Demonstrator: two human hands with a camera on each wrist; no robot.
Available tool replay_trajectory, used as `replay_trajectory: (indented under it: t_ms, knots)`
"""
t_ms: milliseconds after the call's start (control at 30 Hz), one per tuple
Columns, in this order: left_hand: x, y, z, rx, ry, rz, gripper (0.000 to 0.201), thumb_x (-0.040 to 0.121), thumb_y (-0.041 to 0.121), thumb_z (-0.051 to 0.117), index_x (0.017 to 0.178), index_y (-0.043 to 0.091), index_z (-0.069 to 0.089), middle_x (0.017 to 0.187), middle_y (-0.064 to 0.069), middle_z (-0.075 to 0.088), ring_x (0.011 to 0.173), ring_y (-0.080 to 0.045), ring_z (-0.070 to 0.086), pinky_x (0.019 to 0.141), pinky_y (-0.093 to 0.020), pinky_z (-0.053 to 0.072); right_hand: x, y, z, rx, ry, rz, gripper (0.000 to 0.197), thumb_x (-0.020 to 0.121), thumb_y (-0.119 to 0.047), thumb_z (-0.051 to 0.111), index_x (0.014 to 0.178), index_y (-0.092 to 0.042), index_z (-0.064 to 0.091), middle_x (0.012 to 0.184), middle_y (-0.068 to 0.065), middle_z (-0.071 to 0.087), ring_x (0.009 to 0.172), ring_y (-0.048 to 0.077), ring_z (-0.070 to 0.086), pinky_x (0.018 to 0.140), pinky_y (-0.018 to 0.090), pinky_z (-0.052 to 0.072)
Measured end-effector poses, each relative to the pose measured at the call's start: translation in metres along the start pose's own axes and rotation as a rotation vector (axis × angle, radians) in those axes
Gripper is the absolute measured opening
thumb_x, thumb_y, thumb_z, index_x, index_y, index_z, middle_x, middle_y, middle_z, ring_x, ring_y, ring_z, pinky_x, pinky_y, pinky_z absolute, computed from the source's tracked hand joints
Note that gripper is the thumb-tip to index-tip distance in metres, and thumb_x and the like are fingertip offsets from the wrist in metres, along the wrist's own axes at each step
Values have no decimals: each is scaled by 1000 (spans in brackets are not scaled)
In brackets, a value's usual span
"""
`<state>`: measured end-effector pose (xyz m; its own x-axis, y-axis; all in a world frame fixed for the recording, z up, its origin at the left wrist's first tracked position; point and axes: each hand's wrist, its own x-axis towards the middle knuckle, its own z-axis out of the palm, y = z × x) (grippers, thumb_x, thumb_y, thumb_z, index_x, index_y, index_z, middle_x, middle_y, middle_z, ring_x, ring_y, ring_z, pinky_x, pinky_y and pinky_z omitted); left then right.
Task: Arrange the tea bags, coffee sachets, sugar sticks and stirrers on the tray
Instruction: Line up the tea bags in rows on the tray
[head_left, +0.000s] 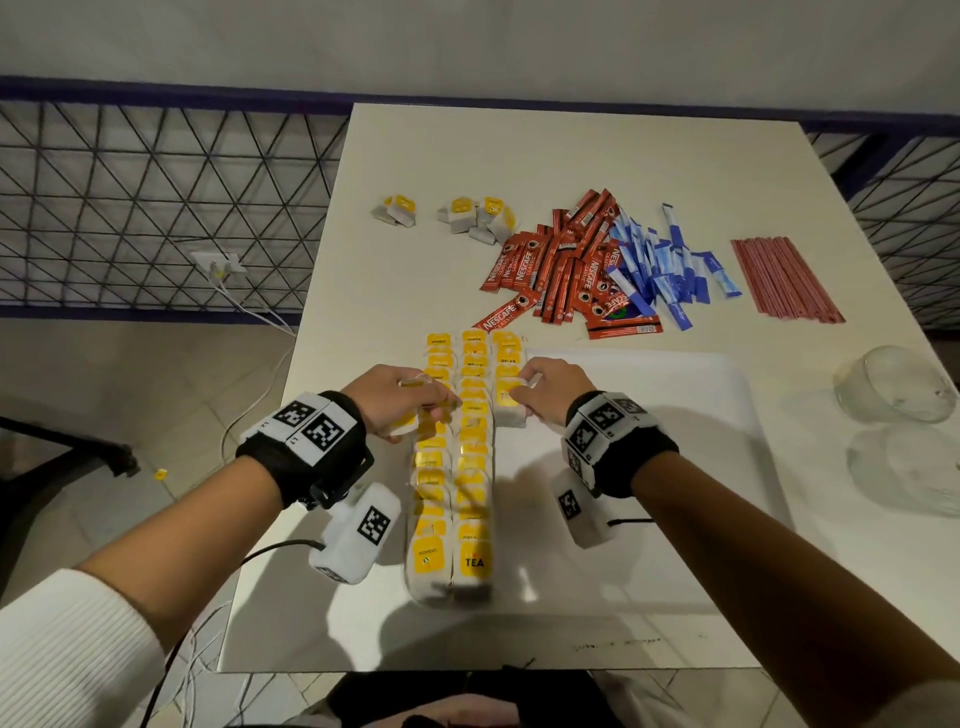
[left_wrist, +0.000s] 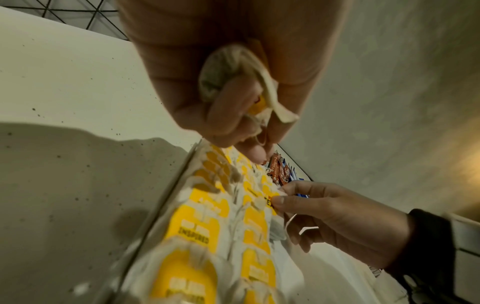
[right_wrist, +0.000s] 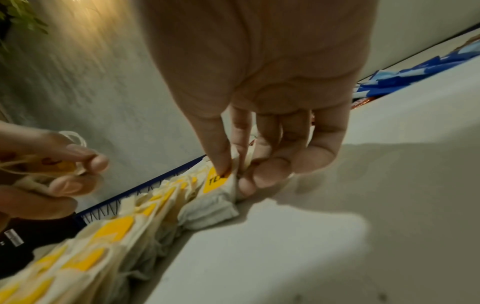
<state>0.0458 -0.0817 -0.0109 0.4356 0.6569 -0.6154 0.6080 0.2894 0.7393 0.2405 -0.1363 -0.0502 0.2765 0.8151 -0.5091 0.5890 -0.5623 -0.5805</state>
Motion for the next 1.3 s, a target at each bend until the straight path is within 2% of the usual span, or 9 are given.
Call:
replay_trajectory:
  t_ms: [233, 467, 633, 700, 767, 867, 967, 1133, 1300]
  knots:
    - [2, -1, -3, 49, -11, 6, 24, 90, 26, 56, 100, 10, 72, 78, 1, 63, 42, 0, 49, 42, -15, 30, -4, 5, 8, 83, 47, 24, 22, 89, -33, 57, 86, -20, 40, 88, 6, 55, 78, 23, 52, 70, 28, 40]
    - [2, 1, -3, 1, -7, -2, 15, 90, 20, 56, 81, 21, 69, 63, 7, 62, 45, -2, 50, 42, -15, 33, -31, 3, 10, -213, -24, -176, 36, 81, -32, 67, 93, -21, 34, 93, -3, 36, 78, 21, 44, 71, 30, 35]
    - [0, 9, 1, -239, -95, -83, 11, 83, 8, 56, 73, 10, 61, 62, -7, 54, 49, -19, 40, 41, -16, 31, -28, 1, 10, -292, -42, -194, 19, 89, -24, 55, 98, -22, 39, 102, 0, 35, 81, 25, 49, 77, 31, 39]
    - [-4, 14, 3, -397, -176, -91, 4, 74, 8, 58, 71, 9, 57, 62, -10, 53, 45, -19, 45, 41, -17, 34, -25, 2, 9, -283, -42, -187, 18, 89, -24, 55, 103, -20, 43, 102, 1, 35, 86, 27, 51, 81, 33, 40]
    - [-6, 15, 4, -565, -214, -115, 18, 67, -4, 55, 79, 9, 53, 64, -10, 57, 43, -16, 54, 39, -16, 45, -23, 3, 9, -283, -46, -193, 20, 89, -25, 56, 105, -19, 45, 103, 1, 36, 91, 28, 53, 84, 34, 42]
    - [-5, 12, 5, -720, -229, -136, 40, 57, -9, 41, 91, 8, 52, 84, -16, 55, 64, -27, 60, 50, -26, 56, -20, 5, 7, -275, -66, -216, 23, 88, -28, 57, 106, -19, 46, 102, 0, 37, 97, 27, 53, 85, 34, 42]
    - [0, 10, 9, -730, -191, -97, 45, 79, -23, 33, 100, 10, 54, 94, -16, 58, 79, -31, 59, 55, -31, 58, -19, 6, 2, -262, -91, -230, 28, 85, -35, 61, 104, -20, 47, 102, -1, 38, 98, 25, 53, 86, 34, 42]
    - [2, 11, 16, -668, -141, -37, 41, 87, -17, 43, 101, 18, 57, 98, -8, 63, 69, -14, 70, 54, -24, 57, -21, -1, -13, 16, -11, -217, 18, 90, -35, 55, 98, -20, 49, 79, -6, 41, 75, 15, 46, 73, 30, 39]
    - [6, 14, 25, -659, -93, -10, 32, 85, -10, 54, 106, 15, 58, 106, -14, 61, 82, -24, 66, 61, -30, 60, -28, -13, -22, 347, -152, -178, 25, 91, -42, 50, 76, -24, 55, 70, -4, 54, 60, 12, 50, 60, 29, 43]
